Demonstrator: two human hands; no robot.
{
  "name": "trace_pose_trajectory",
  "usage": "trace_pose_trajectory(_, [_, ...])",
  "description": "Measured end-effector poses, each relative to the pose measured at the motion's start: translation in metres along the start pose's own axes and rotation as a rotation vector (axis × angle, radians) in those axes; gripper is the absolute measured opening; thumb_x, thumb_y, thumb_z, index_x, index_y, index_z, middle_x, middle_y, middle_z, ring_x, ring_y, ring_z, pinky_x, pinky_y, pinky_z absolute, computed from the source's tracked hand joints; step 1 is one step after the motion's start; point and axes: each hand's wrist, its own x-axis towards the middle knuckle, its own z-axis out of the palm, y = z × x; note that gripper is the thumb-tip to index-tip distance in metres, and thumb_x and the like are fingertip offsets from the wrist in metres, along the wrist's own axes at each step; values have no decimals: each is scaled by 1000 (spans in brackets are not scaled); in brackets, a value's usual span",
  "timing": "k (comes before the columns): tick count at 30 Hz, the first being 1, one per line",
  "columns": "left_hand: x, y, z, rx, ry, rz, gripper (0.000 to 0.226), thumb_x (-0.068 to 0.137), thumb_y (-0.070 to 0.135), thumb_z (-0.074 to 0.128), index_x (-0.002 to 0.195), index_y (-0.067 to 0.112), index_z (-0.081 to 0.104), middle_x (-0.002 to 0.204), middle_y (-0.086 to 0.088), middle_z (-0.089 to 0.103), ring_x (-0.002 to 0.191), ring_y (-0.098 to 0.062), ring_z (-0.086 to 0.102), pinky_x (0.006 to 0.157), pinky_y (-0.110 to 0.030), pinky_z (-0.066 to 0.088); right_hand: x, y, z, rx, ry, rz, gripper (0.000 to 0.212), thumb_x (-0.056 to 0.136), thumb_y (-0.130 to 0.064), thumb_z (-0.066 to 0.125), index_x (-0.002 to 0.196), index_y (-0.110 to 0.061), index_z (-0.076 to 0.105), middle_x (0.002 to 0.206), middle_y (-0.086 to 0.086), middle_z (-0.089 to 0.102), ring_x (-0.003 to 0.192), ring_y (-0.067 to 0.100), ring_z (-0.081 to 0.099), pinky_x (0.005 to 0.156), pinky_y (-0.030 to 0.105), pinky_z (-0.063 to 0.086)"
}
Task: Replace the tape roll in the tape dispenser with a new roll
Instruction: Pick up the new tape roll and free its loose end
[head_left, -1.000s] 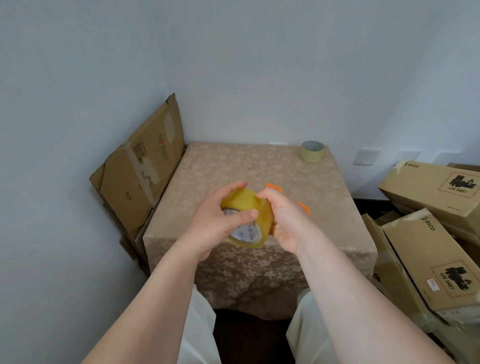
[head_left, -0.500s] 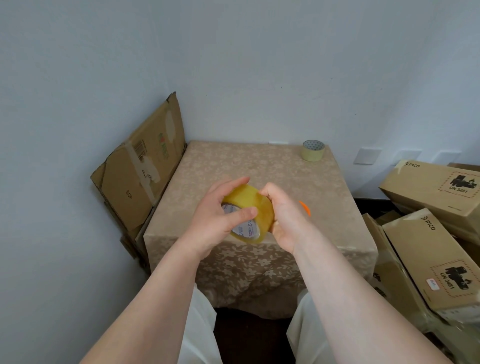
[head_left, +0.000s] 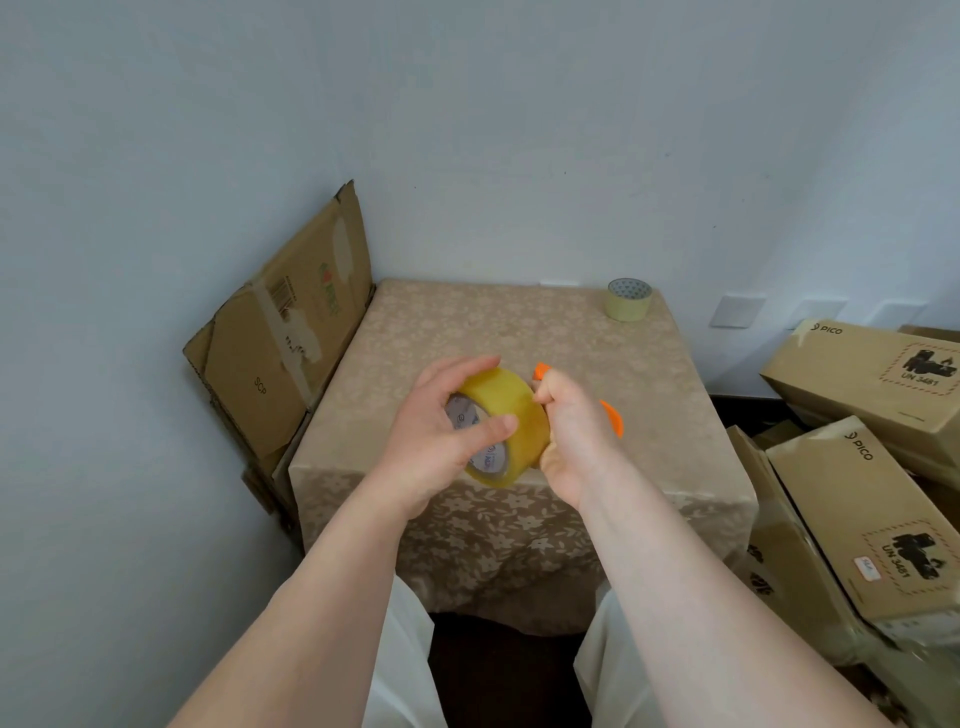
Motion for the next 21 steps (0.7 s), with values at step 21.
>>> trace_pose_trajectory(21, [-3, 0, 4, 155, 126, -117, 106, 65, 26, 81, 148, 41, 16, 143, 7, 24, 115, 2, 29, 97, -22, 28, 1, -7, -15, -531, 57, -349, 46, 81, -1, 59, 121, -22, 61, 110, -6, 68, 104, 14, 62, 92, 34, 50])
